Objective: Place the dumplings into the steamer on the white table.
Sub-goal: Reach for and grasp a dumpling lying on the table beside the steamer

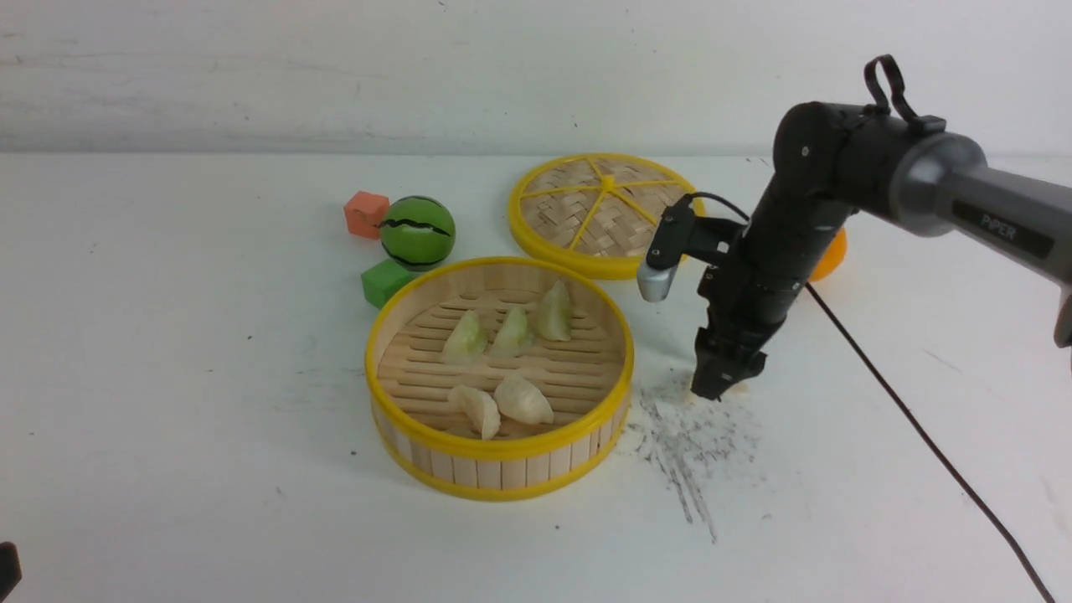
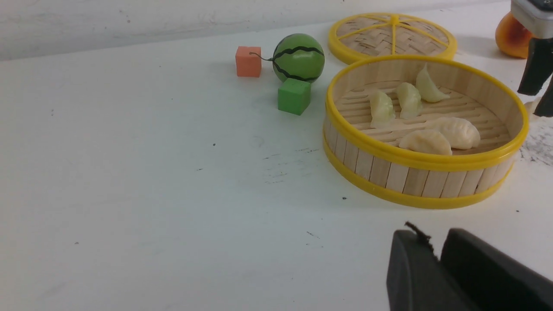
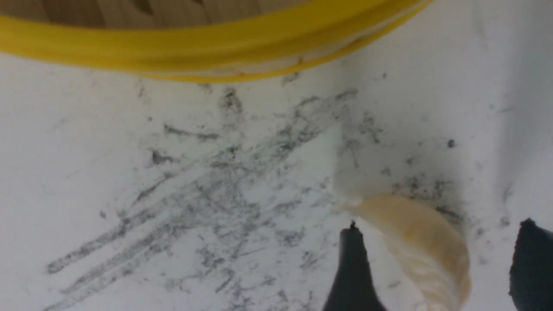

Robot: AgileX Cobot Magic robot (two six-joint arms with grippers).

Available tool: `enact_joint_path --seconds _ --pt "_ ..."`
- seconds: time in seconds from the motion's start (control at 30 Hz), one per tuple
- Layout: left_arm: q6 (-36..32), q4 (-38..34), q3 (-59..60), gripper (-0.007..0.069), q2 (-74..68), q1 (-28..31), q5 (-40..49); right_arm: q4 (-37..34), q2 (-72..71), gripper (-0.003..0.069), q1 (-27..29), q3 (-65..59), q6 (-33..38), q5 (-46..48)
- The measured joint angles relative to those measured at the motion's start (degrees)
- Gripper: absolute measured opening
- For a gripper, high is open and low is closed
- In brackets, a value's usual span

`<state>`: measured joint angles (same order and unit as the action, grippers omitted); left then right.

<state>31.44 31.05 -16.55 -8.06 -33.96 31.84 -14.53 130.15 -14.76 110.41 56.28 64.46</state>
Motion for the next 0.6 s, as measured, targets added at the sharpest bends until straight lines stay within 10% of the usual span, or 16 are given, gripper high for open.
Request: enact_joint_path --seconds 0.27,0.6 --pt "0.0 0.56 0.02 0.0091 0.0 0.0 0.0 -3.17 0.62 0.0163 0.0 0.0 -2.65 0.98" --pt "0.0 0.56 0.02 0.0097 0.0 0.0 0.0 -3.43 0.05 0.0072 0.1 0.32 -7.91 2.18"
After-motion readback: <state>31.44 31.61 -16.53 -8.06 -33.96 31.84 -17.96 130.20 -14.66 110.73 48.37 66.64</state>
